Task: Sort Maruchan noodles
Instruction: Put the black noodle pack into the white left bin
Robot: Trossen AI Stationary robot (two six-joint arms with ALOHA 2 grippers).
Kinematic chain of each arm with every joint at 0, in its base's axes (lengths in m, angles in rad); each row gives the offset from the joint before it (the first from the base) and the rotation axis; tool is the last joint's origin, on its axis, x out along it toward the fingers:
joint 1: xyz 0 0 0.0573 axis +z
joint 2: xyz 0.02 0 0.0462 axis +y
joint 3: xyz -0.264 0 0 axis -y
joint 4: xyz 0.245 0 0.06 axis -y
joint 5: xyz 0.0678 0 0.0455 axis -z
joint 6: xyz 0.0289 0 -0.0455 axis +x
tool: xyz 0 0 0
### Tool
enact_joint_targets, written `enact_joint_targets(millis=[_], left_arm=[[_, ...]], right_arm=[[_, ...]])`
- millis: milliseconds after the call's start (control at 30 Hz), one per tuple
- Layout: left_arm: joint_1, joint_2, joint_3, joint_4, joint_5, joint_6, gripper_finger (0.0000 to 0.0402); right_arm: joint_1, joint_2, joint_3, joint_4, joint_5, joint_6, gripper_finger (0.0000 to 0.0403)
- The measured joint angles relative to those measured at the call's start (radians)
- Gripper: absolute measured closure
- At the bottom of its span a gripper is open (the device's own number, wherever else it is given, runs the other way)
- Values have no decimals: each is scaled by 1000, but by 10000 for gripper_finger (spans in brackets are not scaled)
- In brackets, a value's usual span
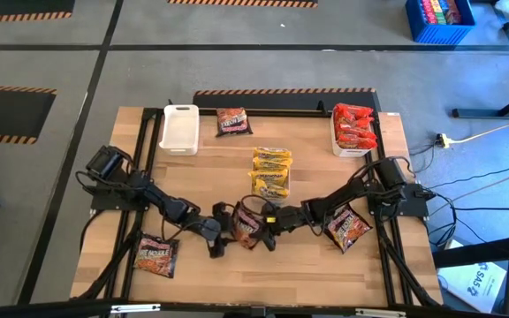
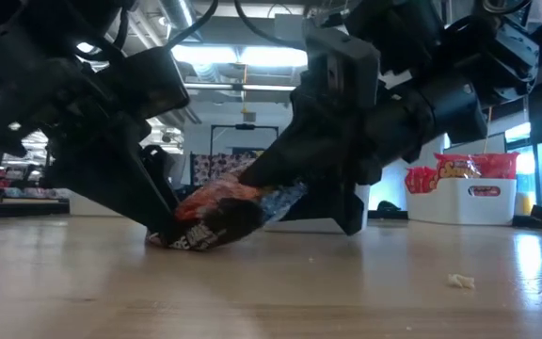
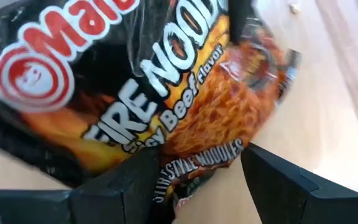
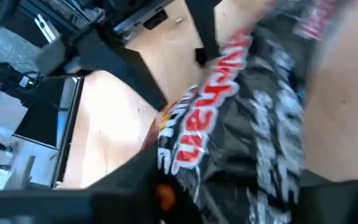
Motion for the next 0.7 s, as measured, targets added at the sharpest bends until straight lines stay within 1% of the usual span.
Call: enact_joint_targets(millis=[100, 200, 300, 400, 467, 600, 700], left_arm=[[-1, -4, 0, -9, 3, -32, 179], [1, -28, 1, -56, 7, -56, 179], [1, -80, 2, -125, 48, -74, 179], [7, -147, 0, -170, 136, -82, 179], [12, -197, 2, -166, 174, -93, 179], [15, -311, 1, -187, 184, -70, 179], [15, -398, 1, -182, 147, -1, 179]], right_arm=[[5, 0, 0, 1, 10, -27, 281], [11, 0, 0, 2, 18, -60, 305], [16, -3, 0, 1, 16, -97, 306], [17, -19, 0, -1, -12, -134, 299], [17, -36, 1, -19, -20, -172, 298], [17, -72, 1, -82, -6, -263, 300], [17, -93, 1, -108, -5, -318, 300]])
